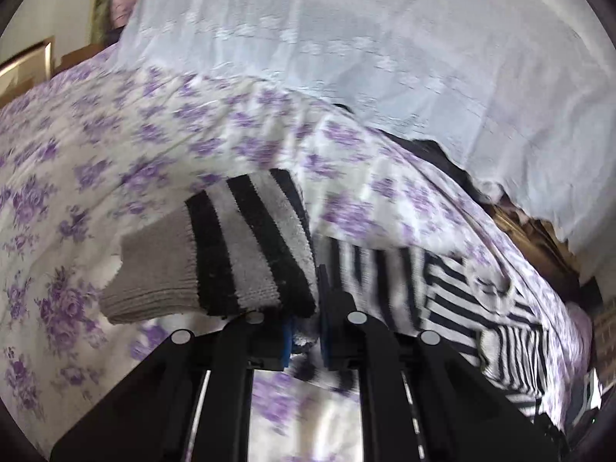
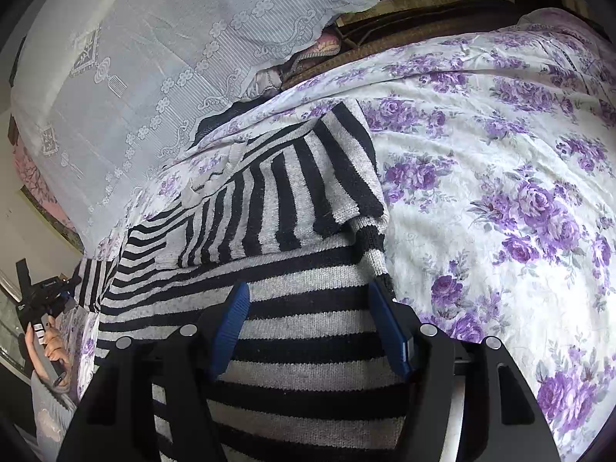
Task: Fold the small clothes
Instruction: 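Grasp the other sleeve cuff with the left tool and lift it, then lay the held sleeve across the sweater body and open the left tool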
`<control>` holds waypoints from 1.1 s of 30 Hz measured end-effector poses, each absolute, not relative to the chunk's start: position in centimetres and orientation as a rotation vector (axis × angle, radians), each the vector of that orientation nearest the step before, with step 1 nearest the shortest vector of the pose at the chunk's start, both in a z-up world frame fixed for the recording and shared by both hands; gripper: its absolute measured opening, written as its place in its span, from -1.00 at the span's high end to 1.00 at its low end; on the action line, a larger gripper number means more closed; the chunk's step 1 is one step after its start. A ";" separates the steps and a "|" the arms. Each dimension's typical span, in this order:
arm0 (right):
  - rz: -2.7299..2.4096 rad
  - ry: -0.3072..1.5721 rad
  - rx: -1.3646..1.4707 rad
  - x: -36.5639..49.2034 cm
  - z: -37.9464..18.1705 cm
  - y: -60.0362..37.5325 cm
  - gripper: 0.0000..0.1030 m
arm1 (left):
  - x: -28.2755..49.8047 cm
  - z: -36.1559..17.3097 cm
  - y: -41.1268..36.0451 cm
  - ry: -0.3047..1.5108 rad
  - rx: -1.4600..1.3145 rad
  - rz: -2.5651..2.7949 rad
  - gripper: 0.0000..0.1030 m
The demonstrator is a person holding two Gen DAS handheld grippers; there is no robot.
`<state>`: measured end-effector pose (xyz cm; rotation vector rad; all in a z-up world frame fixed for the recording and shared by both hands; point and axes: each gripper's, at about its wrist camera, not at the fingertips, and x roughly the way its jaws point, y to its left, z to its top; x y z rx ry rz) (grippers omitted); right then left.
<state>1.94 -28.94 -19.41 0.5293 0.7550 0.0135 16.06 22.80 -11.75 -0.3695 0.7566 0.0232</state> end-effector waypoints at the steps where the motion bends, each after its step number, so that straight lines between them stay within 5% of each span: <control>1: 0.015 0.755 0.531 2.0 -19.4 -29.0 -0.25 | 16.0 -11.3 22.0 0.753 -0.357 0.010 0.81; 16: -0.189 0.502 0.819 -2.2 -18.8 -34.7 -0.31 | 15.4 -6.7 10.1 0.716 -0.202 -0.112 0.82; 33: -0.192 0.589 0.796 -1.0 -19.8 -34.7 -0.56 | 15.7 -10.2 -4.6 0.759 -0.042 -0.240 0.81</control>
